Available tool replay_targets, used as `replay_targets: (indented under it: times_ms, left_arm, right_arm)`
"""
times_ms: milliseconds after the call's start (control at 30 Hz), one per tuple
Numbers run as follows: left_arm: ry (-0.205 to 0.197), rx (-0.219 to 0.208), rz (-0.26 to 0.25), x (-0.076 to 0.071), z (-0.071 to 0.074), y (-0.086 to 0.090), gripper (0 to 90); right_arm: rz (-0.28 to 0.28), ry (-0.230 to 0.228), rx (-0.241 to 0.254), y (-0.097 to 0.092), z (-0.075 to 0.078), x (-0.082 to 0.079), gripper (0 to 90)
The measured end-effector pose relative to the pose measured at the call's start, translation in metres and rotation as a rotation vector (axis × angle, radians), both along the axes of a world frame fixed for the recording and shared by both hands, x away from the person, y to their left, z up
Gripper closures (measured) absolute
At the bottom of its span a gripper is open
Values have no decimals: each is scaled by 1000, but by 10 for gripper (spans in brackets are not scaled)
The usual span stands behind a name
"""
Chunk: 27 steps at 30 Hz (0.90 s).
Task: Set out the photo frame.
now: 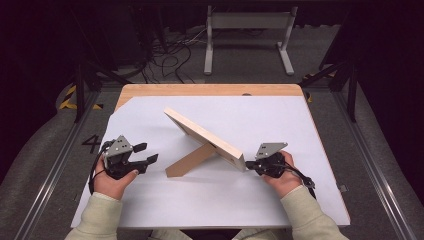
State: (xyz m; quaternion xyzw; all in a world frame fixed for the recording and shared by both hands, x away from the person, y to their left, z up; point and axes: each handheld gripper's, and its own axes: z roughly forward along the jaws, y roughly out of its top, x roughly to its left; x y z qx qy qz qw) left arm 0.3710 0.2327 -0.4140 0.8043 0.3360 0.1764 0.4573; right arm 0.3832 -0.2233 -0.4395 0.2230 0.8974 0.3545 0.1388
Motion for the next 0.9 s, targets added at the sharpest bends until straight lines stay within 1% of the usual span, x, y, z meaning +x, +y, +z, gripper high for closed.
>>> replay_targets:
  times_ms: [100,133,300,367,467,500,533,600,667,733,767,800,833,900]
  left_arm:
    - [0,-3,0,0,0,2,395]
    - [0,-5,7,-1,0,3,396]
    - [0,-5,8,-1,0,3,398]
    - [0,-7,6,-1,0,3,399]
    - [0,-10,9,-1,0,3,402]
    - [-9,-7,15,-1,0,3,402]
    - [-9,-15,21,-2,0,4,405]
    - [-14,-17,22,-2,1,4,406]
    - [-20,-19,28,-2,1,4,406]
    - [-17,-22,27,-2,1,4,406]
    - [-15,-19,29,-2,1,3,406]
    - [-15,-19,29,-2,1,3,406]
    - [-15,-19,29,-2,1,3,406]
    - [-16,-19,29,-2,1,3,406]
  right_arm:
    - [19,6,-3,4,1,-3,900]
    - [30,6,-3,5,1,-4,900]
    - [46,15,2,8,0,-8,900]
    - [69,19,0,12,0,-12,900]
    - [81,19,-2,15,0,-14,900]
    - [88,19,-3,16,0,-15,900]
    - [103,14,-9,19,1,-17,900]
    - [109,15,-10,20,1,-18,900]
    - [129,17,-8,24,0,-21,900]
    - [136,19,-9,25,0,-22,900]
    - [151,22,-9,29,0,-25,900]
    - [151,22,-9,29,0,-25,900]
    - [167,20,-17,32,1,-27,900]
    - [180,18,-22,35,1,-30,900]
